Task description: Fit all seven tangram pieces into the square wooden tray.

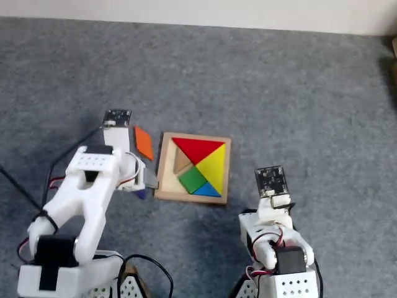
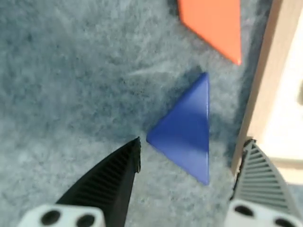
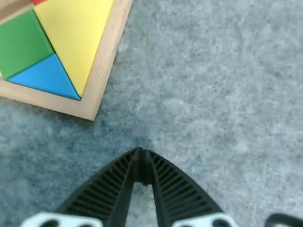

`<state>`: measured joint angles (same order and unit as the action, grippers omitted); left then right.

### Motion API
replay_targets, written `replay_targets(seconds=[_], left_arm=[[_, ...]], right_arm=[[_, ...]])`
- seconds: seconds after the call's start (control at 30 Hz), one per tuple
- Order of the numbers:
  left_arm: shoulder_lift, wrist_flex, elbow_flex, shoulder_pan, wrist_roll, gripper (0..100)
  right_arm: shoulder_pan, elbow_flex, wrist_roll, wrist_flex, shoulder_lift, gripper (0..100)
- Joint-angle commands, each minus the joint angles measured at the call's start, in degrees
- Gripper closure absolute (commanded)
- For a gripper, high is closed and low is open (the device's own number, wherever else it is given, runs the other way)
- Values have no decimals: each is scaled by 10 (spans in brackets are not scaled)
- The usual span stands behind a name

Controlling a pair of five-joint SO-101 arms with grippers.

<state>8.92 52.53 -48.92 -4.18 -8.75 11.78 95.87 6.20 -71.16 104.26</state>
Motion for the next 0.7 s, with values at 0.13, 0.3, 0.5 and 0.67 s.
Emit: replay_targets(seconds=[0.13, 0.3, 0.5, 0.67], left_arm=[[-80, 46, 92, 1, -18, 681], [-82, 55, 91, 22, -18, 681], [-87, 75, 90, 22, -18, 681], [-87, 71, 84, 22, -18, 747]], right_arm=[[-7, 65, -2, -4, 8, 993], [-7, 65, -2, -4, 8, 993], [-7, 65, -2, -4, 8, 993], [-7, 65, -2, -4, 8, 993]])
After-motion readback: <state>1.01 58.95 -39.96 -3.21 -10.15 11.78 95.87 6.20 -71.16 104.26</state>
